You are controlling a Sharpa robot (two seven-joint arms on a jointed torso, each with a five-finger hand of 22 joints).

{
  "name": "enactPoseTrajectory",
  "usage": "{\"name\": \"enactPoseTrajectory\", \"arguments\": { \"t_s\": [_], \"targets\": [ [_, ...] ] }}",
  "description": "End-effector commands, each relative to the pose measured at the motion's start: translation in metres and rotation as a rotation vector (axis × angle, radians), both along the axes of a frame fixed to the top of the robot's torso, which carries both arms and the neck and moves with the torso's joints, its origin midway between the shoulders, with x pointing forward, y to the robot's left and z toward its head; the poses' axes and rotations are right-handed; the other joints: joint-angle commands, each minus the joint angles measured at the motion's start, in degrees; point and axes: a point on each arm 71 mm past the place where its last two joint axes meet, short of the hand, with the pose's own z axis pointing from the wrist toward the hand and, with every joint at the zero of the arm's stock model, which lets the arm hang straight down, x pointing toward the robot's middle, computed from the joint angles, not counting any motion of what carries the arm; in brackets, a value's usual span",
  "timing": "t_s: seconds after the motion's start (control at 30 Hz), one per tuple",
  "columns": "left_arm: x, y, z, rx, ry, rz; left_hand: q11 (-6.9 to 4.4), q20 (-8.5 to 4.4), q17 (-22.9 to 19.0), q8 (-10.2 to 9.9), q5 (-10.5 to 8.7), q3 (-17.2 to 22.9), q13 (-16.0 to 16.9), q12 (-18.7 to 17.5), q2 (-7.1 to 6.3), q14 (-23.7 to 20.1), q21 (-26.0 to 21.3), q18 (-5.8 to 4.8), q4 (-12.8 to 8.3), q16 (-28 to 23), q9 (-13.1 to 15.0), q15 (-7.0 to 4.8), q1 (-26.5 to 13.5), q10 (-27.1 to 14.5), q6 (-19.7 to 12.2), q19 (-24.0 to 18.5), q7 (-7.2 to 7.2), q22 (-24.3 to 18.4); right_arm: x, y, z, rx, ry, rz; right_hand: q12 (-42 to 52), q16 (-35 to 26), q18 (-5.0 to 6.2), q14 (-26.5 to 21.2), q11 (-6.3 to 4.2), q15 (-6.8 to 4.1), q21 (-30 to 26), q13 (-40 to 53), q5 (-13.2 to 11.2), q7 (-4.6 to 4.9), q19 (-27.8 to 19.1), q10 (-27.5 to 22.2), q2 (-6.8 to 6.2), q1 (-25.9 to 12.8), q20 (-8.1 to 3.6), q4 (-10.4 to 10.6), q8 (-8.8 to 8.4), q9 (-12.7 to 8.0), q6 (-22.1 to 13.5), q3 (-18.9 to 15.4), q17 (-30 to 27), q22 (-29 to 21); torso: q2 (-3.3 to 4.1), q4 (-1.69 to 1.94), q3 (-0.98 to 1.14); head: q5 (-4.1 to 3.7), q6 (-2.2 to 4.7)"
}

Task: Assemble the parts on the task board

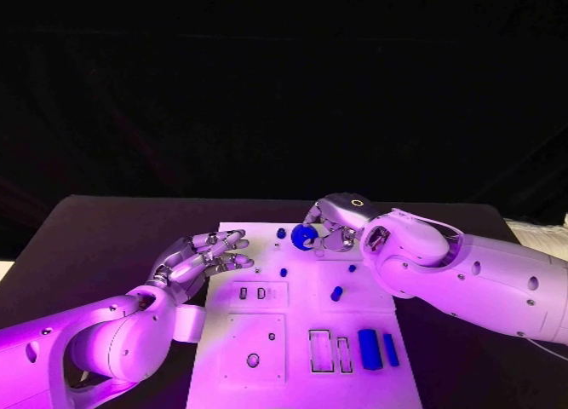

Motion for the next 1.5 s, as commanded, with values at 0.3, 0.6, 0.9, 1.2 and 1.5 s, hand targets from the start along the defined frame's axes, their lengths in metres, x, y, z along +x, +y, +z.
{"name": "enactPoseTrajectory", "arguments": {
  "t_s": [0.3, 0.6, 0.9, 1.2, 1.5],
  "targets": [
    [-0.001, -0.004, 0.001, -0.015, -0.004, -0.022, 0.11, -0.08, 0.0, -0.2, -0.28, -0.1, 0.0, -0.3, -0.08, -0.3, -0.2, 0.62, -0.4, -0.3, -0.1, -0.02, 0.1, -0.5, -0.3, -0.1, 0.0, 0.0, 0.002, 0.027, -0.004, -0.025, -0.042, 0.045, 0.1, 0.3, -0.81, 5.0, -0.46, -0.27, 0.1, 11.3, -0.5, -0.5, 6.0, 4.1, 0.26, -0.6, -0.22, -0.2, -0.08, 0.1, 0.8, 0.3, 9.9, 15.1, 0.03, 0.14, -0.02, 0.39, -0.2],
    [-0.001, -0.005, 0.001, -0.019, -0.004, -0.028, 0.11, -0.08, 0.0, -0.2, -0.28, -0.1, 0.0, -0.3, -0.08, -0.3, -0.2, 0.62, -0.4, -0.3, -0.1, -0.02, 0.1, -0.5, -0.3, -0.1, 0.0, 0.0, 0.005, 0.047, -0.013, -0.047, -0.025, 0.077, 0.1, 0.3, -0.81, 5.0, -0.46, -0.27, 0.1, 11.3, -0.5, -0.5, 6.0, 4.1, 0.3, -0.6, -0.23, -0.2, -0.14, 0.1, 0.8, 0.4, 10.0, 15.1, 0.03, 0.02, 0.02, 0.79, -0.39],
    [-0.001, -0.007, 0.001, -0.021, -0.002, -0.035, 0.13, -0.07, 0.1, -0.2, -0.29, -0.1, 0.0, -0.3, -0.16, -0.4, -0.2, 0.61, -0.5, -0.3, -0.1, -0.01, 0.1, -0.5, -0.4, -0.1, 0.02, -0.1, 0.01, 0.059, -0.019, -0.077, -0.026, 0.087, 0.1, 0.3, -0.81, 5.0, -0.44, -0.27, 0.1, 11.3, -0.6, -0.46, 6.0, 4.1, 0.31, -0.6, -0.23, -0.2, -0.22, 0.1, 0.7, 0.4, 10.0, 15.1, 0.01, 0.01, 0.03, 1.12, -0.34],
    [-0.001, -0.008, 0.001, -0.021, 0.002, -0.04, 0.16, -0.06, 0.1, -0.2, -0.31, -0.1, 0.0, -0.3, -0.22, -0.4, -0.2, 0.6, -0.5, -0.3, -0.1, 0.01, 0.1, -0.5, -0.5, -0.1, 0.06, -0.1, 0.012, 0.064, -0.026, -0.106, -0.011, 0.084, 0.0, 0.4, -0.81, 5.0, -0.38, -0.23, 0.1, 11.3, -0.8, -0.38, 6.0, 4.1, 0.23, -0.8, -0.22, -0.2, -0.39, 0.0, 0.6, 0.5, 10.1, 15.1, 0.0, -0.03, 0.03, 1.33, -0.33],
    [-0.001, -0.008, 0.0, -0.018, 0.012, -0.045, 0.2, -0.04, 0.2, -0.2, -0.32, -0.1, 0.0, -0.3, -0.28, -0.4, -0.2, 0.59, -0.5, -0.4, -0.1, 0.05, 0.0, -0.6, -0.5, -0.2, 0.1, -0.1, 0.014, 0.062, -0.028, -0.128, -0.013, 0.071, -0.1, 0.3, -0.81, 5.0, -0.34, -0.2, 0.1, 11.2, -1.0, -0.33, 6.0, 4.0, 0.11, -0.9, -0.2, -0.2, -0.54, 0.0, 0.5, 0.5, 10.0, 15.1, 0.03, -0.07, 0.05, 1.32, -0.43]
  ]
}}
